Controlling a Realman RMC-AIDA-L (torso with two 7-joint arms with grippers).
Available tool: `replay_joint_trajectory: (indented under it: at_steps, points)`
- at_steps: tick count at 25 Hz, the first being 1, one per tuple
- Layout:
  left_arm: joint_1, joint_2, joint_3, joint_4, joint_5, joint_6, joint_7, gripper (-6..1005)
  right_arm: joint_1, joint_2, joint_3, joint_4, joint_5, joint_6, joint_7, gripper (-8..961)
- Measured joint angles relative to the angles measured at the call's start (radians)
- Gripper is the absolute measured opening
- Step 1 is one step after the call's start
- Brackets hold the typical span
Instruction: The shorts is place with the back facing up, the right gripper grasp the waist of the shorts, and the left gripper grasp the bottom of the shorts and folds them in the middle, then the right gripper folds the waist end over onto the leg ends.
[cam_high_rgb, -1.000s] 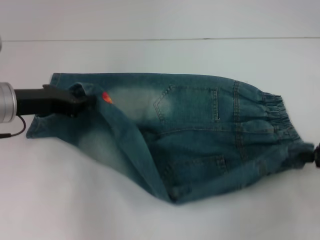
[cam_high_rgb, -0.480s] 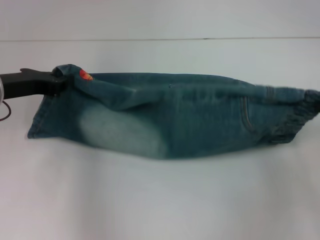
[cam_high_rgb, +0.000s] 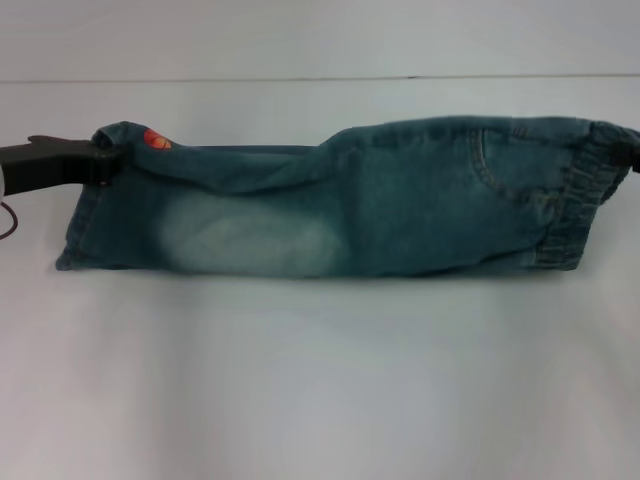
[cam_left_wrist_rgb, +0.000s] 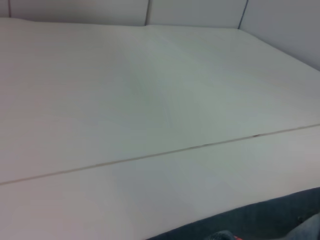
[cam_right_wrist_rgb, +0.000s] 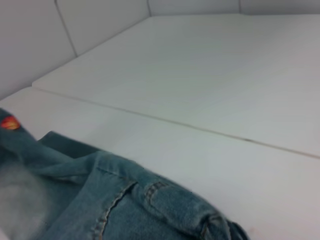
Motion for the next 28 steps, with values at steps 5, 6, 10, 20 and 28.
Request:
replay_joint_trajectory:
  at_steps: [5,6,10,20,28]
  points:
    - [-0.001,0.000,0.002,-0.021,-0.004,-0.038,-0.007,68,0.013,-0.003,-0.036,0.031,-0.001,0.075,0.004,45]
    - [-0.002,0.000,0.003,-0.027,-0.004,-0.047,-0.011,68,0.015,-0.003,-0.047,0.035,-0.001,0.087,0.004,45]
    - [-0.008,-0.001,0.004,-0.040,-0.004,-0.068,-0.022,68,0.027,-0.003,-0.086,0.055,-0.001,0.122,0.004,45]
    - [-0.013,0.007,0.003,-0.037,0.032,-0.092,-0.114,69,0.055,-0.015,-0.149,0.116,0.000,0.181,-0.004,55]
    - [-0.041,0.020,0.012,-0.038,0.105,-0.096,-0.224,97,0.081,-0.055,-0.190,0.206,-0.011,0.244,-0.004,295]
